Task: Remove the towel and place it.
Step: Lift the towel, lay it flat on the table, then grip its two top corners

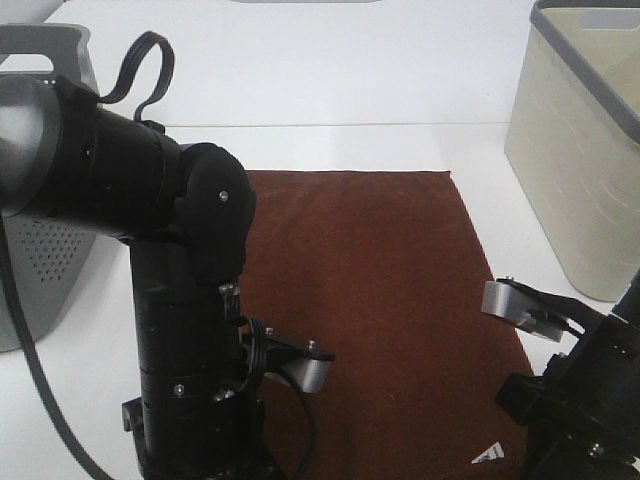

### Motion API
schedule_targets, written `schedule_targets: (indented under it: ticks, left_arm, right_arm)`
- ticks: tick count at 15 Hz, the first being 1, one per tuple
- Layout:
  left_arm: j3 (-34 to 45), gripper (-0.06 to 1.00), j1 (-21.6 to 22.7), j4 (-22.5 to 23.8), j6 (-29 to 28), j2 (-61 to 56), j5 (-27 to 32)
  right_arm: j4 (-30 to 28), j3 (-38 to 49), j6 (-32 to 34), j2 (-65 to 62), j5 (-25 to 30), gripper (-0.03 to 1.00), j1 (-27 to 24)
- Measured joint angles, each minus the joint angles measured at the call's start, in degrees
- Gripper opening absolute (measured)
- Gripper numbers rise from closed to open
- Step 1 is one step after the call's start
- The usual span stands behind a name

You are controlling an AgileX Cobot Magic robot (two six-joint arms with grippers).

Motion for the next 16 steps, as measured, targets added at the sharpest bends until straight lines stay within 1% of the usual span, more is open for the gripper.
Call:
schedule_targets:
  ticks: [1,2,3,4,5,6,7,8,9,10,13,14,16]
  left_arm:
    - [0.00,0.00,-0.23,-0.80,0.00,0.00,0.00]
    - [-0.11,0.03,-0.52,-1.60,0.00,0.00,0.06]
    - [-0.23,0.08,-0.86,-2.23,0.00,0.00,0.06]
    - [-0.23,0.16,-1.26,-3.61,0.06,0.00,0.06]
    - [-0.23,0.32,-1.26,-4.98,0.06,0.00,0.06]
    - [-0.23,0.43,-1.26,-5.84,0.06,0.00,0.06]
    - [-0.23,0.57,-1.26,-6.13,0.06,0.00,0.06]
    - [-0.23,0.70,-1.43,-6.53,0.00,0.00,0.06]
    - [-0.23,0.79,-1.55,-7.22,0.00,0.00,0.06]
    - [-0.29,0.82,-1.55,-7.73,0.00,0.00,0.06]
    - [-1.09,0.84,-1.95,-8.59,-0.17,-2.29,0.06]
    - [-1.26,0.84,-2.98,-7.79,-0.86,-3.04,0.06]
    - [-1.26,0.84,-7.28,-4.07,-3.55,-3.27,0.06]
  right_arm:
    - [0.06,0.00,-0.06,0.00,0.00,0.08,0.00]
    - [0.29,0.00,-0.06,0.00,0.11,0.12,0.00]
    - [0.52,0.00,-0.11,0.00,0.23,0.18,0.00]
    - [0.57,0.00,-0.17,0.00,0.29,0.25,0.00]
    - [0.63,0.00,-0.17,0.00,0.29,0.41,0.00]
    - [0.69,0.00,-0.11,0.00,0.40,0.52,0.00]
    - [0.69,0.00,-0.11,0.00,0.40,0.63,0.00]
    - [0.69,0.00,-0.11,0.00,0.46,0.71,0.00]
    - [0.69,0.00,-0.11,0.00,0.52,0.75,0.00]
    - [0.69,0.00,-0.11,0.00,0.80,0.76,0.00]
    - [0.57,-0.17,-0.06,-2.41,2.12,0.77,0.00]
    - [0.46,-0.40,0.17,-4.35,2.29,0.77,0.00]
    - [0.40,-0.57,1.26,-8.37,2.64,0.77,0.00]
